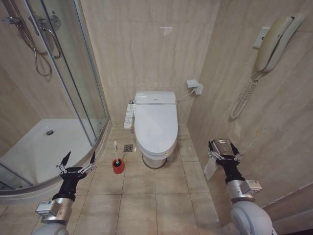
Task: Open the toilet lid, clean the toilet bowl with a toilet brush, close the toilet lid, and flush.
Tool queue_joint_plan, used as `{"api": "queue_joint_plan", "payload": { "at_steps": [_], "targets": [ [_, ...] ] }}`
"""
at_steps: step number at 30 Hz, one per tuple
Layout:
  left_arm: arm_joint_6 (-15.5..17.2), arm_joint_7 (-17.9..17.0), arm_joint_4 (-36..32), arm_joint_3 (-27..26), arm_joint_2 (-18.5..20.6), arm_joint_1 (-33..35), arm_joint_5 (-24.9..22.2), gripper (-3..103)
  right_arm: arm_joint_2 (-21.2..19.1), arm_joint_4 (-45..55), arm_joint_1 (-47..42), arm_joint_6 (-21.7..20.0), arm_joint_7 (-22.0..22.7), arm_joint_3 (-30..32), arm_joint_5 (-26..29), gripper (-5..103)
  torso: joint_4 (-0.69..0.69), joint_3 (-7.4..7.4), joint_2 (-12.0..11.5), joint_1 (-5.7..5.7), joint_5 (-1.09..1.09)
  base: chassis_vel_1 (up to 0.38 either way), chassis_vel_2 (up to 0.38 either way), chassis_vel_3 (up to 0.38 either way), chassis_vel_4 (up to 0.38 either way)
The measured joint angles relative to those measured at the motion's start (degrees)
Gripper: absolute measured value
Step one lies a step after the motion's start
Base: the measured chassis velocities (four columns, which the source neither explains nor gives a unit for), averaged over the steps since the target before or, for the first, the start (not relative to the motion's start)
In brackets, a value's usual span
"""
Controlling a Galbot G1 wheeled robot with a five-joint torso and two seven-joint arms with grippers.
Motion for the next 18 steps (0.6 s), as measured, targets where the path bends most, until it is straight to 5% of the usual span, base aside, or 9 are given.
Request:
{"api": "queue_joint_plan", "payload": {
  "at_steps": [18],
  "targets": [
    [0.0, 0.0, 0.0, 0.0, 0.0, 0.0, 0.0, 100, 0.0, 0.0, 0.0, 0.0, 0.0, 0.0, 0.0, 100, -0.01, -0.01, 0.0, -0.02, 0.00, -0.015, 0.009, 0.014, -0.010]
  ]
}}
